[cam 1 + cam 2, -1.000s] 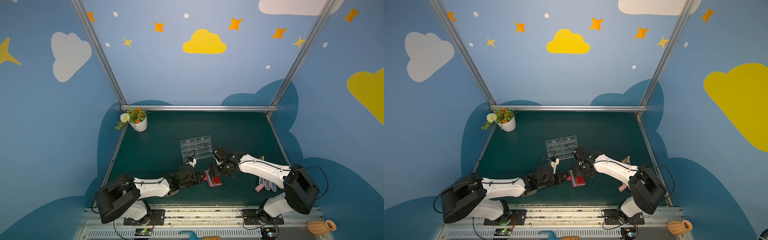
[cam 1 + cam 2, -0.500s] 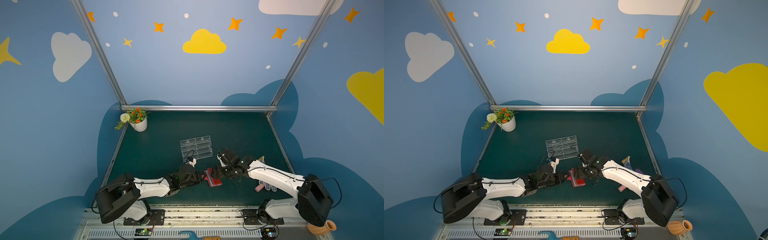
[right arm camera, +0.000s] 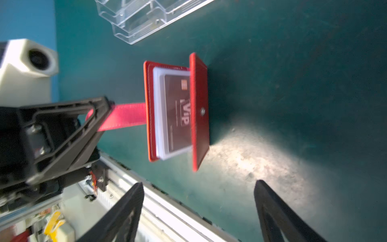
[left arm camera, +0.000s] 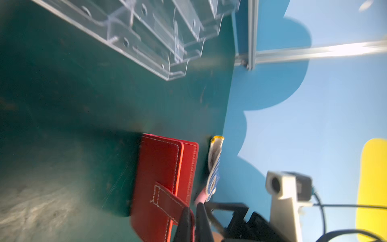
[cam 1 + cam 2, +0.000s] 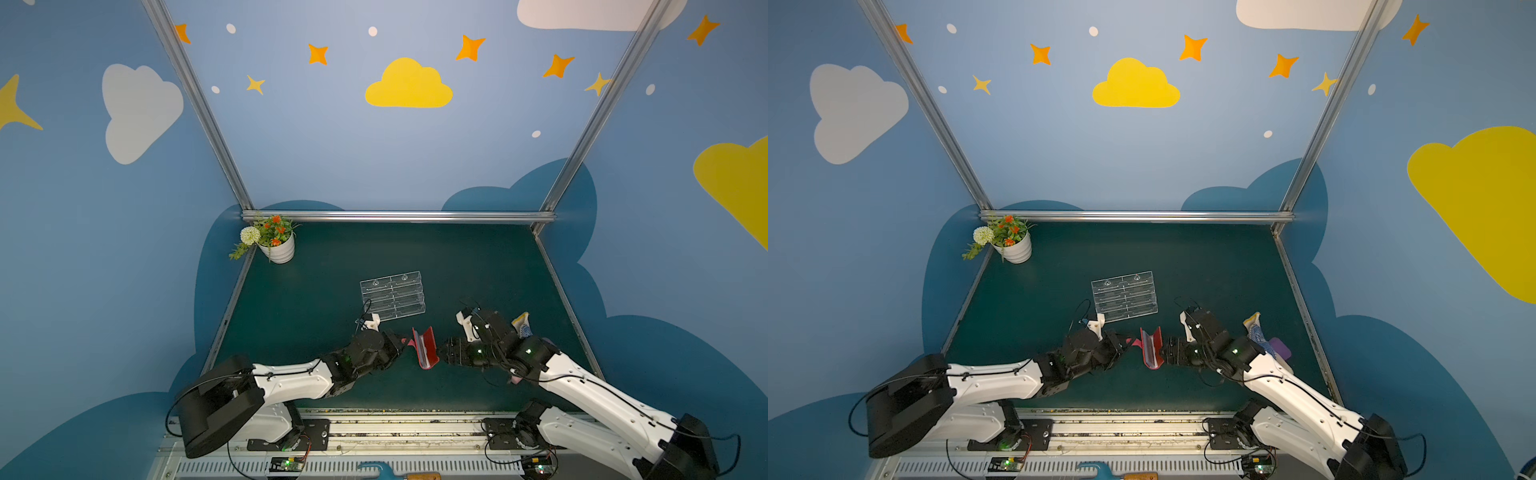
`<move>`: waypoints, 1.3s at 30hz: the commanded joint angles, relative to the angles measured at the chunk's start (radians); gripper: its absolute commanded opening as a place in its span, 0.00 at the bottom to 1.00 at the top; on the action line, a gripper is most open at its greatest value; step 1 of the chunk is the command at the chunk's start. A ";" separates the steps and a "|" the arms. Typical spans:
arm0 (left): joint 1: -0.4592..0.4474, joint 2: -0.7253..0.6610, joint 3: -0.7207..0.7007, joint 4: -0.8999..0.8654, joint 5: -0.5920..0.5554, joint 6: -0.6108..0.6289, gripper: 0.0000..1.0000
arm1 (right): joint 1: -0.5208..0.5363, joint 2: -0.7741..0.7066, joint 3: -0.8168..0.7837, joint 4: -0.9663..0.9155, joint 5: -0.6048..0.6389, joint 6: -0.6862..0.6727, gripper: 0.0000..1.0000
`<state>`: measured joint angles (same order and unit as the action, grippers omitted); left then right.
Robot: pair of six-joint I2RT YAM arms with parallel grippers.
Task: Take the credit cards out of the card holder
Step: Rotate the card holder at the bottom-center of the table.
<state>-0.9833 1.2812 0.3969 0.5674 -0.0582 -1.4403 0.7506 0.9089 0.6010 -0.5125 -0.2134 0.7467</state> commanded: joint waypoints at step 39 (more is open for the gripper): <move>-0.326 -0.125 -0.057 -0.152 -0.457 -0.234 0.04 | 0.139 0.572 0.101 0.356 0.086 0.168 0.40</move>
<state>-1.2850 1.1336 0.3134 0.4484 -0.4923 -1.6398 0.9142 1.4727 0.6510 -0.1024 -0.2043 0.9215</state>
